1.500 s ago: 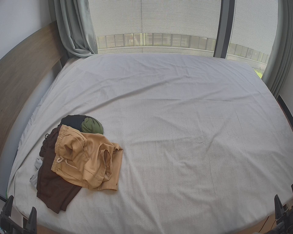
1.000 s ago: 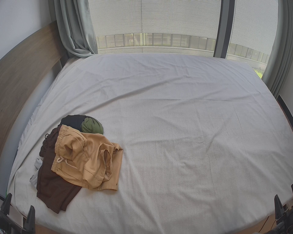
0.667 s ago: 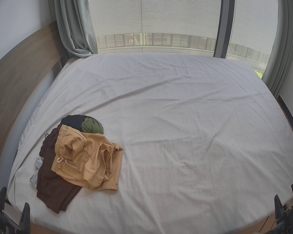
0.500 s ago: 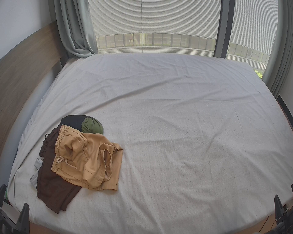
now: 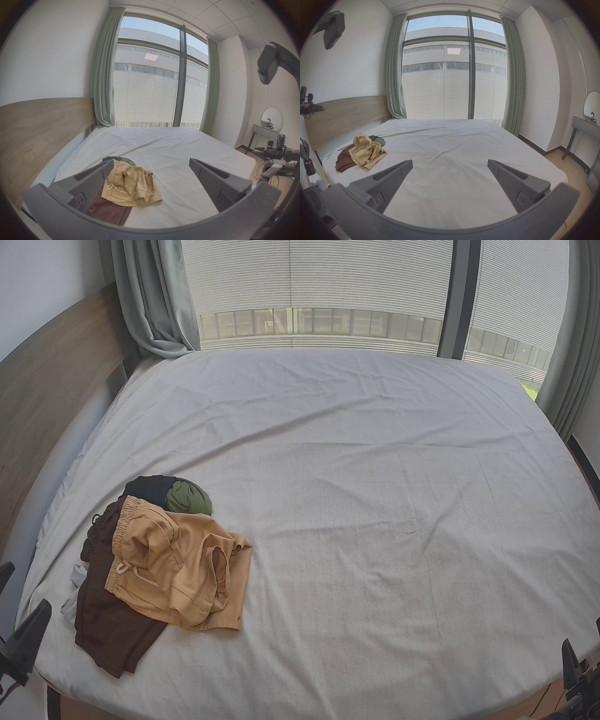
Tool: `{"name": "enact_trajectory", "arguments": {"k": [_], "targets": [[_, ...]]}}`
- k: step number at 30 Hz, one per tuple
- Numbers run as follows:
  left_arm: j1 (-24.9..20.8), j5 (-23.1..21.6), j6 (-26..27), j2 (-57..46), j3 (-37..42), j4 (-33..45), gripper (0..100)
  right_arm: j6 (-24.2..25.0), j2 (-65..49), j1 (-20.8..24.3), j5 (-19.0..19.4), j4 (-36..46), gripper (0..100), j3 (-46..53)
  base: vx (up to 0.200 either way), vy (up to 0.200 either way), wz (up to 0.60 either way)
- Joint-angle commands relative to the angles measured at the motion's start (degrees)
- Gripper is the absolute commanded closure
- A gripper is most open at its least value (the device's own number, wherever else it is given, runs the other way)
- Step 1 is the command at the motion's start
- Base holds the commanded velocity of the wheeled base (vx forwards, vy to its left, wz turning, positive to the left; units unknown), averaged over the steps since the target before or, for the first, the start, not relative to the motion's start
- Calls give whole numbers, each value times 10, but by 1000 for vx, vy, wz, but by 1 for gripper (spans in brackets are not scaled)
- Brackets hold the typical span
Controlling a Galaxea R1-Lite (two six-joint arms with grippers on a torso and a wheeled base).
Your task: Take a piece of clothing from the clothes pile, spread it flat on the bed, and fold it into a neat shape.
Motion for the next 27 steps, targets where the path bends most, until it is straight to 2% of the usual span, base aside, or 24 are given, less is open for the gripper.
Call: {"name": "enact_trajectory", "arguments": {"k": [1,16,27], "targets": [[-28,-17,-4,162,-29,-43,0,1,-7,0,-1,0,0,9,0,0,0],[-17,-91,-100,410,-64,-198,0,2,-7,0,-1,0,0,9,0,0,0],[3,-139,-107,528,-55,-292,0,2,-8,0,-1,0,0,9,0,0,0]]}}
